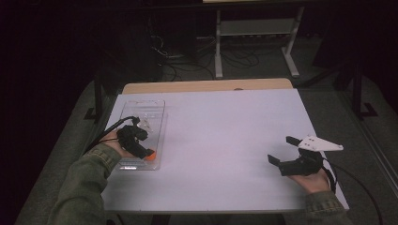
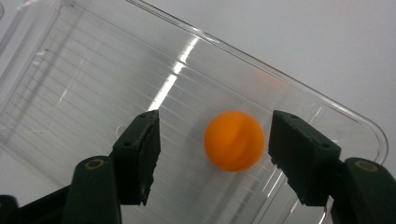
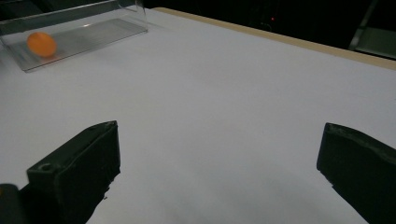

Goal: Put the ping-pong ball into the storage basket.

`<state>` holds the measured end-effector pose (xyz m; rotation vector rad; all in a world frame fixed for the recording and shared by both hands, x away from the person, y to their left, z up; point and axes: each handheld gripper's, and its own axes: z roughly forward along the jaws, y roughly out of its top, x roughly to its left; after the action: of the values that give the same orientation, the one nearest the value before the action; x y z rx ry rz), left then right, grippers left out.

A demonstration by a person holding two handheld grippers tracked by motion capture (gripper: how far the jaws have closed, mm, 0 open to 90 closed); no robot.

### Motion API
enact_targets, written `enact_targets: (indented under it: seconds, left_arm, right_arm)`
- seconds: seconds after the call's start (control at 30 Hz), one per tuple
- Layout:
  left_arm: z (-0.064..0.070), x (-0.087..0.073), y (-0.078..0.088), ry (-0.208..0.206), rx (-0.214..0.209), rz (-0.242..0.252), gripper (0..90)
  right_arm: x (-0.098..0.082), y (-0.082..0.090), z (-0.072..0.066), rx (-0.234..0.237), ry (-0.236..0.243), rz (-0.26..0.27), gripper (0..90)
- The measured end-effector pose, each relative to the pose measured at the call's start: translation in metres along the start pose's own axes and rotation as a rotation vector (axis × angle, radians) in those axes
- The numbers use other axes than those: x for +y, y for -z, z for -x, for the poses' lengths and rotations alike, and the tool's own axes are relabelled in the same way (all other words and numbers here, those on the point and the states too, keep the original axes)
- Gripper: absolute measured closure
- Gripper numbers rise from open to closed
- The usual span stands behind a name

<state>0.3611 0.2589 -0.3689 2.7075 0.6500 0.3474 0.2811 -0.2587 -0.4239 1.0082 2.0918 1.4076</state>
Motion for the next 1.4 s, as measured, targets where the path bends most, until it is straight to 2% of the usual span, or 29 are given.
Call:
enact_targets:
  seconds: [0.23,0.57,0.8,1.0,1.17,1.4]
  left_arm:
    - [-0.002,-0.002,0.007,0.031,0.026,0.035,23.6]
    - [-0.002,-0.006,0.017,0.056,0.015,0.091,12.3]
    - [-0.002,-0.008,0.017,0.080,0.007,0.106,0.0]
    - [0.000,-0.010,0.022,0.080,0.008,0.143,0.0]
    - [0.000,-0.012,0.031,0.085,0.020,0.195,0.0]
    - [0.003,-0.020,0.037,0.108,0.032,0.254,0.0]
  right_arm:
    - [0.000,0.000,0.000,0.000,0.000,0.004,0.0]
    - [0.000,0.001,0.000,0.002,0.000,0.008,0.0]
    - [0.000,0.002,0.000,-0.001,-0.004,0.012,0.0]
    - [0.000,0.002,0.000,0.000,-0.002,0.010,0.0]
    - [0.000,0.002,0.001,-0.005,-0.006,0.012,0.0]
    - [0.000,0.003,0.001,-0.006,-0.010,0.014,0.0]
